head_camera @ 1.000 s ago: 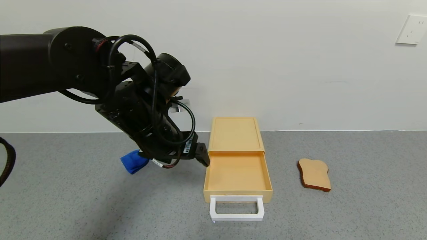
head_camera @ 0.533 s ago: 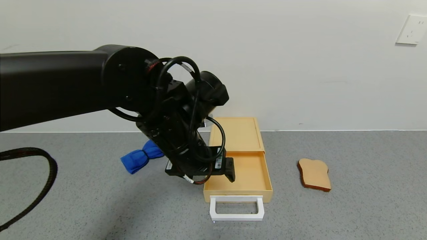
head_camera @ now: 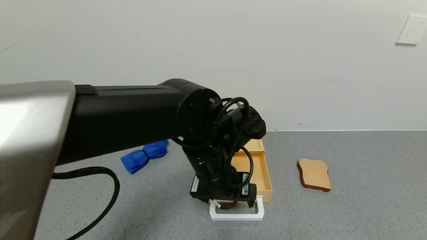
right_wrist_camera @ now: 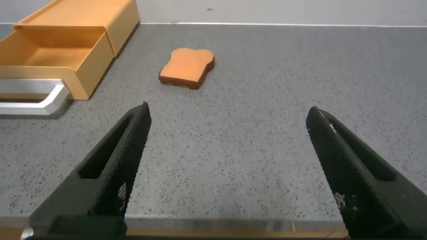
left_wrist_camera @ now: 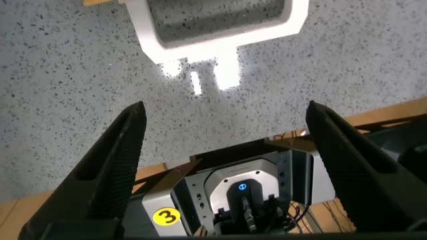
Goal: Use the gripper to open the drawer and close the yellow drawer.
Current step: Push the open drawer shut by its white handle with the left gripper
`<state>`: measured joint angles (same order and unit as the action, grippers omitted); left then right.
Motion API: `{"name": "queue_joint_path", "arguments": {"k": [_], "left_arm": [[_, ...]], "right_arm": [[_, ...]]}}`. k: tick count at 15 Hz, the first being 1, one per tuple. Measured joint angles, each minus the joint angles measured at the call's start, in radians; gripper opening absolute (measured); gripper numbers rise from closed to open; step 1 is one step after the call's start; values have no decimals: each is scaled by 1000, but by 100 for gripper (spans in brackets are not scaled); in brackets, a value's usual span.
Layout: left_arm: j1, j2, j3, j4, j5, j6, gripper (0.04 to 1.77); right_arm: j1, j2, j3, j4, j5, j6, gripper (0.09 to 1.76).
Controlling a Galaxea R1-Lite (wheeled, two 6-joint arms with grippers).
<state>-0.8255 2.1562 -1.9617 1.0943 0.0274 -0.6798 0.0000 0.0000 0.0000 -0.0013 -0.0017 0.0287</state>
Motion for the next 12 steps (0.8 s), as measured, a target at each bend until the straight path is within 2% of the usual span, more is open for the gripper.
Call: {"name": "queue_joint_path", "arguments": {"k": [7, 12], "left_arm": [[-11, 103, -16, -84, 22, -2, 172], [-10, 144, -16, -122, 69, -3, 172]], "right_arm": [[0, 0, 0, 0, 0, 0, 171], [0, 0, 0, 0, 0, 0, 171]]}}
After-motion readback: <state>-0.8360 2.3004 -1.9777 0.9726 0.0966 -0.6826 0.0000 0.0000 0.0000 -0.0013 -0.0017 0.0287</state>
